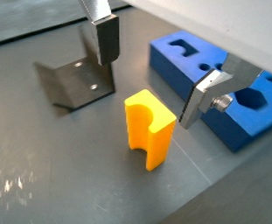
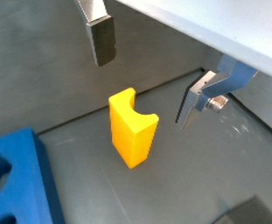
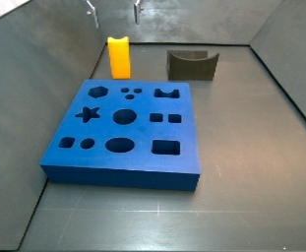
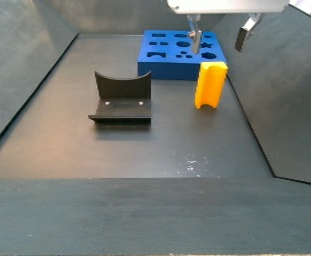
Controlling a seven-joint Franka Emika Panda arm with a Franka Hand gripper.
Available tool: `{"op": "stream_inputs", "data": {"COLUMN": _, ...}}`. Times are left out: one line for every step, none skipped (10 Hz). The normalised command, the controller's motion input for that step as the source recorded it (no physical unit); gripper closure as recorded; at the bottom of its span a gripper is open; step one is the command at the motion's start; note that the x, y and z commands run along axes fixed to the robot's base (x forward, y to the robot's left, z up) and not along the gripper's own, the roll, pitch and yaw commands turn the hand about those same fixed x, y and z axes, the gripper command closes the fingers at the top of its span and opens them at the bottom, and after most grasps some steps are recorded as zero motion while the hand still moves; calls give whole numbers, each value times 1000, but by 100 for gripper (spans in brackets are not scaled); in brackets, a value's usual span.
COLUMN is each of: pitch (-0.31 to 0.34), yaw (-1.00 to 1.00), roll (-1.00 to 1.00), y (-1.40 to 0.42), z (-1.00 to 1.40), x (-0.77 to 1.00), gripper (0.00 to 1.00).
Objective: Pick up the arch object. Move up. Rotate the arch object. Move to above the board. Insert the arch object.
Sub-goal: Rotate the arch object.
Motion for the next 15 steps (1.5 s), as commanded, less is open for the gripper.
{"op": "stream_inputs", "data": {"pitch": -2, "yaw": 1000, "roll": 0, "y": -4, "z": -42, "x": 31, "gripper": 0}}
{"op": "stream_inputs", "data": {"pitch": -3, "yaw": 1000, "roll": 0, "y": -2, "z": -38, "x": 31, "gripper": 0}}
{"op": "stream_inputs", "data": {"pitch": -3, "yaw": 1000, "roll": 0, "y": -2, "z": -36, "x": 32, "gripper": 0}}
{"op": "stream_inputs", "data": {"pitch": -3, "yaw": 1000, "roll": 0, "y": -2, "z": -35, "x": 32, "gripper": 0}}
{"op": "stream_inputs", "data": {"pitch": -3, "yaw": 1000, "roll": 0, "y": -2, "z": -33, "x": 33, "gripper": 0}}
{"op": "stream_inputs", "data": {"pitch": -3, "yaw": 1000, "roll": 0, "y": -2, "z": -33, "x": 33, "gripper": 0}}
{"op": "stream_inputs", "data": {"pitch": -3, "yaw": 1000, "roll": 0, "y": -2, "z": -33, "x": 33, "gripper": 0}}
{"op": "stream_inputs", "data": {"pitch": -3, "yaw": 1000, "roll": 0, "y": -2, "z": -32, "x": 33, "gripper": 0}}
{"op": "stream_inputs", "data": {"pitch": -4, "yaw": 1000, "roll": 0, "y": -2, "z": -32, "x": 33, "gripper": 0}}
{"op": "stream_inputs", "data": {"pitch": -4, "yaw": 1000, "roll": 0, "y": -2, "z": -31, "x": 33, "gripper": 0}}
{"op": "stream_inputs", "data": {"pitch": -4, "yaw": 1000, "roll": 0, "y": -2, "z": -31, "x": 33, "gripper": 0}}
{"op": "stream_inputs", "data": {"pitch": -4, "yaw": 1000, "roll": 0, "y": -2, "z": -31, "x": 33, "gripper": 0}}
{"op": "stream_inputs", "data": {"pitch": -4, "yaw": 1000, "roll": 0, "y": -2, "z": -31, "x": 33, "gripper": 0}}
{"op": "stream_inputs", "data": {"pitch": -4, "yaw": 1000, "roll": 0, "y": -2, "z": -31, "x": 33, "gripper": 0}}
{"op": "stream_inputs", "data": {"pitch": -5, "yaw": 1000, "roll": 0, "y": -2, "z": -31, "x": 33, "gripper": 0}}
